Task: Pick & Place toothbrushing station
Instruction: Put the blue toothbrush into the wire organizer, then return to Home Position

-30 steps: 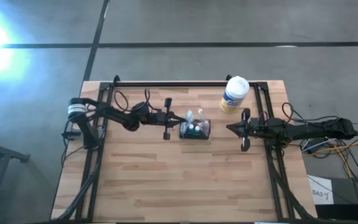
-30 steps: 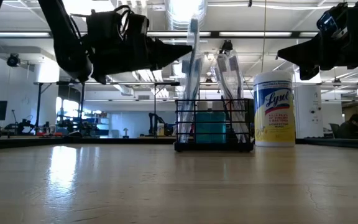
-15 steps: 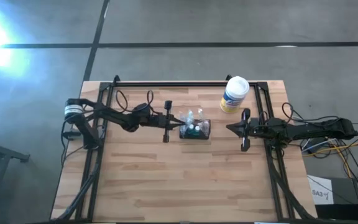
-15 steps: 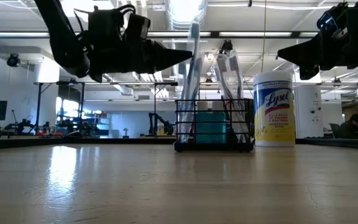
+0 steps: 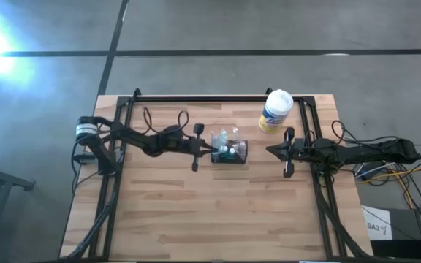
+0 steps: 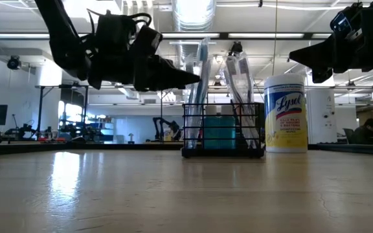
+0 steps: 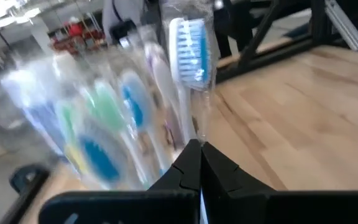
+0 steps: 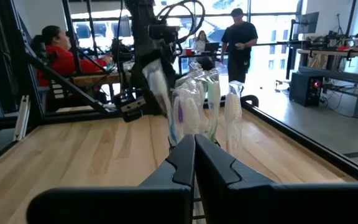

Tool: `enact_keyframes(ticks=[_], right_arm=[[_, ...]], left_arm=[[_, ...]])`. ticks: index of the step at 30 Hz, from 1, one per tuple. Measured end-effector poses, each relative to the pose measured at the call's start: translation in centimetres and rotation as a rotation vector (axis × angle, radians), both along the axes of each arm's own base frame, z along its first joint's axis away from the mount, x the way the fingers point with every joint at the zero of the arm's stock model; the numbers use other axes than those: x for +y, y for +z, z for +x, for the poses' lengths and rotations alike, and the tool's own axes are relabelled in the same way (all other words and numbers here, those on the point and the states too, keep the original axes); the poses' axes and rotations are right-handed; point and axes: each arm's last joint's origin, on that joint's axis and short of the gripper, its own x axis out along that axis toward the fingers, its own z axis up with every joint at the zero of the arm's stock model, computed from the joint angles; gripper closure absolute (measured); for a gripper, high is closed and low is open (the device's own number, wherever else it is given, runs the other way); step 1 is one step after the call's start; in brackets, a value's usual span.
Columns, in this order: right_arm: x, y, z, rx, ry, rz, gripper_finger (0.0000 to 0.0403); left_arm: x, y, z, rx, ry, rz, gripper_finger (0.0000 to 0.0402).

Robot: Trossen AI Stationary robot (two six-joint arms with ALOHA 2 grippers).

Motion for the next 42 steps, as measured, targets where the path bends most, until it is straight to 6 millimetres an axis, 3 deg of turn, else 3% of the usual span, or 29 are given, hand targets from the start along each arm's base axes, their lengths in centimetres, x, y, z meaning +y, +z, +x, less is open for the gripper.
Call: enact_keyframes(ticks=[10, 18, 24, 36, 42], right_arm=[[0.0, 0.0, 0.0, 0.000, 0.000, 0.001, 0.0394], [0.0, 0.0, 0.0, -0.001, 0.000, 0.005, 0.0394], [0.0, 0.0, 0.0, -0.001, 0.001, 0.008, 0.0394], [0.0, 0.0, 0.0, -0.001, 0.001, 0.008, 0.0394], [0.0, 0.0, 0.0, 0.000, 0.001, 0.008, 0.0394]], left_arm=[[-0.3, -1.9, -1.2, 0.091, 0.076, -0.068, 0.0401], [-0.3, -2.1, -1.3, 0.104, 0.085, -0.138, 0.0401], [-0.5, -1.9, -1.5, 0.106, 0.058, -0.206, 0.0369], [-0.9, 0.6, -2.4, 0.097, 0.011, -0.246, 0.0247], [-1.7, 4.2, -5.2, 0.138, -0.066, -0.267, 0.0236]])
